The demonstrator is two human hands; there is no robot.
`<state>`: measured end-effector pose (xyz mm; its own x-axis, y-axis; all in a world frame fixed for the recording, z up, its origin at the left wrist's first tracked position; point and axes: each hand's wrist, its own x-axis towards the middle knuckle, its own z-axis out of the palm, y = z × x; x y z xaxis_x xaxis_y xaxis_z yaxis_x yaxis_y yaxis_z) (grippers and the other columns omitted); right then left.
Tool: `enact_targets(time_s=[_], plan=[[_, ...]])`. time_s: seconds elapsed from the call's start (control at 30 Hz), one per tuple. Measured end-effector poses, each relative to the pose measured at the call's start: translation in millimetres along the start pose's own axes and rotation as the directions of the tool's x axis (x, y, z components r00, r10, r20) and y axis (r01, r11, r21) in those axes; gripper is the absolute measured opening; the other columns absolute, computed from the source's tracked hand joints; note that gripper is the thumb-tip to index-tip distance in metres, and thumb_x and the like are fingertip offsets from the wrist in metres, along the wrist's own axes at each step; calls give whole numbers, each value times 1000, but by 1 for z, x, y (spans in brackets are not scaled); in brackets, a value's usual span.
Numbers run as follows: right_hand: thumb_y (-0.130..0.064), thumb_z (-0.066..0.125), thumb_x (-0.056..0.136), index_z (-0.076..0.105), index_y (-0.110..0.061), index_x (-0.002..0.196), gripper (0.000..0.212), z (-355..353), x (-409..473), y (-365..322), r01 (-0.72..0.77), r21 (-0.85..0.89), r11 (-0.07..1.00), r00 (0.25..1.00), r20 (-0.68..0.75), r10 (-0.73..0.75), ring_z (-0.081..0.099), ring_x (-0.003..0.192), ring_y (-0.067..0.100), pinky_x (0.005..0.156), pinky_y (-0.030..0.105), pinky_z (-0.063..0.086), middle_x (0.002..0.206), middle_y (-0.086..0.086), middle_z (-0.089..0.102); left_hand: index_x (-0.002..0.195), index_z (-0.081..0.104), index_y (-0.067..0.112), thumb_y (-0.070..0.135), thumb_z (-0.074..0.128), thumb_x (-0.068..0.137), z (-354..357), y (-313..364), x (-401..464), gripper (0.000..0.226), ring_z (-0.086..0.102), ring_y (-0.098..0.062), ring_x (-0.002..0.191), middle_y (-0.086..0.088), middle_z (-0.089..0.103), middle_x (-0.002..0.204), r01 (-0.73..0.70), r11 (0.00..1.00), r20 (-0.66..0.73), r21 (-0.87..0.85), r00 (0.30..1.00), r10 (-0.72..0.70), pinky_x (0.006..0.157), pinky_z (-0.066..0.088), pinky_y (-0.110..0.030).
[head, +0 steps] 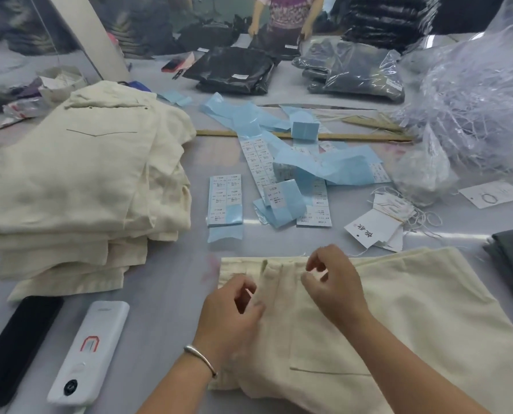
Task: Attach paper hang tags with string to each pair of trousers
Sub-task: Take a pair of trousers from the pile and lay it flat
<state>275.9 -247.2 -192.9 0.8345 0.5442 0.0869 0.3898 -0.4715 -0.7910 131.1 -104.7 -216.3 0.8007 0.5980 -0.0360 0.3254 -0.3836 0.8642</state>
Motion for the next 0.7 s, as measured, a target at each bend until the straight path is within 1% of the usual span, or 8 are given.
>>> enact_targets(time_s=[0.07, 0.1, 0.2, 0.27, 0.33, 0.43, 0.57, 0.7], plan=[[-54, 68, 68, 55, -16, 75, 40, 17, -14, -15, -286, 192, 939, 929, 297, 223, 60, 64, 16, 52, 26, 43, 69, 2, 59, 73, 63, 23, 29, 77, 72, 7, 5, -11, 15, 50, 0, 57, 8, 61, 62, -18, 991, 116, -131, 993, 33, 56, 41, -15], [-55, 69, 73, 54, -18, 75, 40, 26, -20, -16, -375, 173, 911, 870, 405, 281, 60, 64, 17, 52, 26, 43, 68, 0, 58, 73, 68, 22, 24, 78, 75, 9, 5, -15, 11, 56, 0, 62, 8, 66, 66, 11, 979, 203, -203, 979, 31, 61, 44, -15], [-11, 62, 88, 60, -13, 73, 16, 44, -27, -7, -473, 236, 849, 850, 375, 370, 55, 66, 19, 61, 30, 43, 65, 0, 59, 82, 75, 11, -1, 70, 83, 2, -4, -14, 13, 66, -9, 78, -2, 75, 81, 190, 926, 291, -327, 952, -92, 77, 51, -24], [-1, 61, 89, 68, 0, 85, 7, 44, -27, -1, -616, 485, 621, 787, 407, 463, 60, 71, 26, 70, 37, 47, 74, 12, 66, 84, 75, 11, -4, 72, 80, -12, -15, -11, 16, 64, -11, 76, 0, 73, 80, 270, 895, 257, -356, 949, -184, 75, 50, -23], [-8, 64, 89, 69, -1, 90, 9, 39, -25, 6, -632, 645, 431, 761, 411, 501, 66, 76, 28, 78, 41, 51, 81, 14, 71, 90, 75, 18, 12, 83, 68, -26, -21, -10, 24, 62, -9, 79, 6, 70, 84, 304, 909, 326, -286, 922, -207, 75, 50, -20], [-20, 65, 90, 69, -4, 96, 18, 39, -25, 7, -618, 668, 415, 760, 371, 534, 69, 78, 26, 78, 39, 54, 84, 12, 73, 97, 74, 26, 33, 88, 59, -34, -19, -9, 42, 64, -3, 81, 8, 71, 89, 313, 940, 545, -133, 816, -194, 76, 50, -18], [-30, 59, 94, 65, -5, 106, 28, 44, -24, 4, -642, 713, 281, 692, 382, 612, 69, 90, 29, 84, 42, 56, 96, 14, 71, 88, 74, 34, 40, 77, 79, -29, -5, -7, 11, 56, -4, 57, 12, 68, 74, 318, 945, 602, -78, 771, -210, 53, 48, -18], [-39, 53, 97, 59, -1, 121, 45, 41, -23, 2, -648, 750, 132, 639, 440, 631, 63, 108, 34, 96, 48, 48, 117, 20, 66, 94, 76, 32, 34, 77, 81, -33, -4, -3, 13, 59, -5, 58, 11, 71, 78, 310, 944, 635, -115, 754, -170, 53, 50, -19]])
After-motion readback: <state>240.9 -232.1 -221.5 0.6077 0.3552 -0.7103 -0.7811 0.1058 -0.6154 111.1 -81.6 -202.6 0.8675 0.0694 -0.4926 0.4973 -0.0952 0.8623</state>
